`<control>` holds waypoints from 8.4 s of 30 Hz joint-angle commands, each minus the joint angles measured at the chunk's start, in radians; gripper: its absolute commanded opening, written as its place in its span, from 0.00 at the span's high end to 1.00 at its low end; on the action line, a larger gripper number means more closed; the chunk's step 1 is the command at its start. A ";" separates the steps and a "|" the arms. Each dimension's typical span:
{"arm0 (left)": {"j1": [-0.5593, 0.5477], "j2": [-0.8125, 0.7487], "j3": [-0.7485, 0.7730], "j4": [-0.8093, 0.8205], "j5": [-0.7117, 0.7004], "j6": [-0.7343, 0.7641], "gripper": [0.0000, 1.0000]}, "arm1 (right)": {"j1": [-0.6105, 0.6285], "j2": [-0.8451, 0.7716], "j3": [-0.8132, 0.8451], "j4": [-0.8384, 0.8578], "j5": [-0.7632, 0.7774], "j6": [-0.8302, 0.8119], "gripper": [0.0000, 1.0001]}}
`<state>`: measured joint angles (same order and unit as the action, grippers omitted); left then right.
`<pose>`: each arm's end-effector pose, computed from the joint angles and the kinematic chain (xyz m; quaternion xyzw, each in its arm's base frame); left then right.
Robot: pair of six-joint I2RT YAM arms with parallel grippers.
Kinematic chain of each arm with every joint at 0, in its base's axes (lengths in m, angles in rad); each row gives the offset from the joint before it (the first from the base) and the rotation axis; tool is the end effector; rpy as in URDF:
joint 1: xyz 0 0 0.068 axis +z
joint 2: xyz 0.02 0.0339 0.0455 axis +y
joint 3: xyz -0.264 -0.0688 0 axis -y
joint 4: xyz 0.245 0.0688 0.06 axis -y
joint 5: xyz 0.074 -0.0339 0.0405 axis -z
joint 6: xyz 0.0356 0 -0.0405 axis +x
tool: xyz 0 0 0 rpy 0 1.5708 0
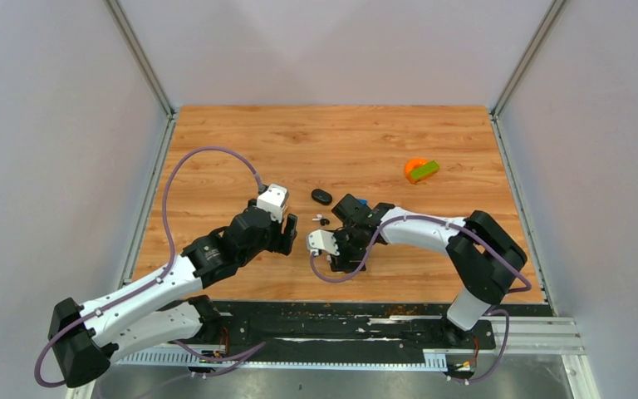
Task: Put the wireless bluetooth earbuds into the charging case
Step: Pick up the charging case at the center of the board, then open the charging case.
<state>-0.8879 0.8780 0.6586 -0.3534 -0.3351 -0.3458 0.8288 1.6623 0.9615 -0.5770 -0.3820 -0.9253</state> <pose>0.1315 -0.1431 0.2635 0.1549 0.8555 -0.1535 0.4696 0.1936 0.2308 0.1618 -0.7645 0.5998 0.1807 0.1522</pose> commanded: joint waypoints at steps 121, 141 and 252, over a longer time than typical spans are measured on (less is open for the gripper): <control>-0.242 0.376 0.040 0.767 0.547 0.252 0.90 | -0.418 -0.402 0.192 -0.677 -0.561 -0.061 0.46; -0.243 0.400 0.068 0.727 0.654 0.234 0.89 | -0.354 -0.370 0.239 -0.679 -0.531 -0.049 0.75; -0.138 0.510 -0.116 1.381 0.865 -0.033 0.92 | -0.371 -0.314 0.299 -0.631 -0.561 0.044 0.55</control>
<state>-1.0096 1.4178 0.5301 0.9218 0.4633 -0.4290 0.4515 1.3445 1.2404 -1.2572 -0.9363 -0.8623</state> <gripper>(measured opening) 0.360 0.398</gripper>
